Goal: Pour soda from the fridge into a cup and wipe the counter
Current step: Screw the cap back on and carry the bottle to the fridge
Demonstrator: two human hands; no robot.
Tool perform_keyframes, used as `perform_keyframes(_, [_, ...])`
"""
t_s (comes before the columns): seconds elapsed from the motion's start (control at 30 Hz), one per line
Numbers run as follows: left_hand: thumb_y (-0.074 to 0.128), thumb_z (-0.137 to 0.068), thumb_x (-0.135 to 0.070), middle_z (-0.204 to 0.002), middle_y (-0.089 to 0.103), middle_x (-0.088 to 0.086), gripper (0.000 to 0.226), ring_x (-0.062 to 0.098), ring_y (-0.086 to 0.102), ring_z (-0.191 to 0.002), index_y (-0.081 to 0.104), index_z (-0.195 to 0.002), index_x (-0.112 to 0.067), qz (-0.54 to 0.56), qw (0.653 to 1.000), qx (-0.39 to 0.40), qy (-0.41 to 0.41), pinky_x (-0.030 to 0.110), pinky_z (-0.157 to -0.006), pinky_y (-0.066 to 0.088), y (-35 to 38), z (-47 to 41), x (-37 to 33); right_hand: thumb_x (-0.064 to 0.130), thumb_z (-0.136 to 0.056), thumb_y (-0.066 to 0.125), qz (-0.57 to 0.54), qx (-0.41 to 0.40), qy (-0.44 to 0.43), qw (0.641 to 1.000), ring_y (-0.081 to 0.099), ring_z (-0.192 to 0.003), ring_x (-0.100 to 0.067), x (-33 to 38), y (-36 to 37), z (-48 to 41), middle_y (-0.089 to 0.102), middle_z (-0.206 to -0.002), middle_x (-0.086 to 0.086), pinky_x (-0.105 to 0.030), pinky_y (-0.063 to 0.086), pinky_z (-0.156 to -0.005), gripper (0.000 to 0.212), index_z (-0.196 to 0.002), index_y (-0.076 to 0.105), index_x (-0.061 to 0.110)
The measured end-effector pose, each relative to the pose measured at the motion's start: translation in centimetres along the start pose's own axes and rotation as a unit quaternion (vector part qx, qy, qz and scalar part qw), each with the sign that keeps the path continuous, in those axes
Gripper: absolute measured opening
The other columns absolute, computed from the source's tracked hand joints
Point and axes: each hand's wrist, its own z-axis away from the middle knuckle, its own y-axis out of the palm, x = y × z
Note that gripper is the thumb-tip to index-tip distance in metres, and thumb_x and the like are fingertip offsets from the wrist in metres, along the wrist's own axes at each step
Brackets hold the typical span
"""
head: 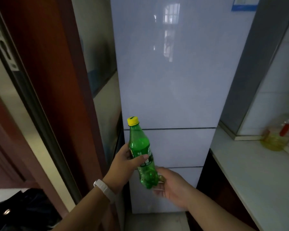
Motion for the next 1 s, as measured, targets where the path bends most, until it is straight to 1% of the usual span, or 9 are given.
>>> perform_keyframes(0.17, [0.082,-0.067,-0.012,-0.111,0.070,0.020,0.057,0.039,0.066,-0.105,0.060,-0.119,-0.003,0.001,1.000,-0.012,0.011,0.051,-0.091,0.054,-1.4,-3.4,-0.6,0.031,-0.098,0.053,0.034,0.001,-0.007,0.999,0.068,-0.080,-0.020,3.1,0.5,-3.3,0.073,-0.104,-0.012,-0.030,0.051,-0.066,0.033,-0.120,0.063,0.009])
perform_keyframes(0.43, [0.083,-0.066,-0.009,-0.104,0.074,0.011,0.052,0.027,0.070,-0.097,0.063,-0.114,-0.009,-0.035,0.996,-0.057,0.051,0.035,-0.080,0.057,-2.6,-8.6,-2.9,0.026,-0.097,0.055,0.060,0.002,-0.002,0.998,0.067,-0.074,-0.023,8.9,1.0,-10.2,0.071,-0.088,-0.011,-0.031,0.052,-0.065,0.025,-0.110,0.065,0.006])
perform_keyframes(0.53, [0.078,-0.073,0.007,-0.091,0.076,0.001,0.038,0.016,0.072,-0.084,0.064,-0.102,-0.013,-0.033,0.993,-0.100,0.060,0.023,-0.068,0.055,-2.8,-10.5,-4.2,0.030,-0.096,0.057,0.144,0.002,-0.047,0.988,0.064,-0.081,-0.023,12.4,1.8,-13.3,0.068,-0.098,-0.010,-0.035,0.053,-0.074,0.028,-0.111,0.064,0.009])
perform_keyframes(0.6, [0.085,-0.064,-0.007,-0.089,0.076,0.001,0.042,0.020,0.072,-0.085,0.064,-0.099,-0.015,-0.034,0.989,-0.134,0.059,0.029,-0.069,0.056,-2.9,-11.6,-5.1,0.034,-0.095,0.056,0.263,0.003,-0.122,0.957,0.064,-0.088,-0.020,15.2,2.8,-15.4,0.067,-0.106,-0.007,-0.037,0.054,-0.081,0.025,-0.109,0.064,0.014])
perform_keyframes(0.67, [0.087,-0.051,-0.025,-0.093,0.075,0.004,0.056,0.027,0.071,-0.090,0.064,-0.102,-0.016,-0.036,0.984,-0.172,0.041,0.042,-0.077,0.058,-3.0,-12.8,-5.6,0.037,-0.095,0.055,0.412,-0.009,-0.220,0.884,0.061,-0.098,-0.017,18.1,4.2,-17.4,0.065,-0.111,-0.004,-0.036,0.053,-0.087,0.027,-0.112,0.063,0.017])
perform_keyframes(0.73, [0.087,-0.044,-0.038,-0.097,0.075,0.005,0.067,0.029,0.071,-0.092,0.063,-0.104,-0.020,-0.039,0.977,-0.205,0.035,0.051,-0.085,0.057,-3.0,-13.8,-6.1,0.035,-0.095,0.053,0.523,-0.005,-0.306,0.795,0.057,-0.105,-0.017,21.1,5.7,-19.0,0.059,-0.120,-0.003,-0.030,0.046,-0.087,0.031,-0.120,0.060,0.018])
perform_keyframes(0.8, [0.086,-0.042,-0.043,-0.100,0.074,0.006,0.072,0.031,0.070,-0.093,0.063,-0.106,-0.022,-0.041,0.970,-0.238,0.032,0.057,-0.085,0.055,-3.0,-14.8,-6.4,0.030,-0.095,0.053,0.609,0.033,-0.383,0.694,0.054,-0.110,-0.021,23.6,7.1,-20.2,0.054,-0.125,-0.007,-0.033,0.045,-0.092,0.034,-0.126,0.056,0.016])
perform_keyframes(0.93, [0.086,-0.044,-0.042,-0.100,0.073,0.006,0.071,0.029,0.070,-0.091,0.062,-0.107,-0.021,-0.054,0.959,-0.278,0.027,0.055,-0.084,0.056,-2.8,-15.9,-6.9,0.023,-0.089,0.055,0.766,0.033,-0.505,0.397,0.053,-0.104,-0.031,27.3,9.2,-21.8,0.054,-0.118,-0.012,-0.040,0.045,-0.086,0.033,-0.119,0.056,0.010])
perform_keyframes(1.0, [0.088,-0.052,-0.032,-0.100,0.072,0.007,0.060,0.027,0.070,-0.091,0.061,-0.105,-0.022,-0.064,0.954,-0.293,0.027,0.050,-0.083,0.057,-2.7,-16.1,-6.9,0.021,-0.087,0.055,0.815,0.017,-0.515,0.264,0.052,-0.105,-0.031,28.2,10.3,-23.0,0.057,-0.115,-0.012,-0.042,0.040,-0.093,0.029,-0.113,0.058,0.009])
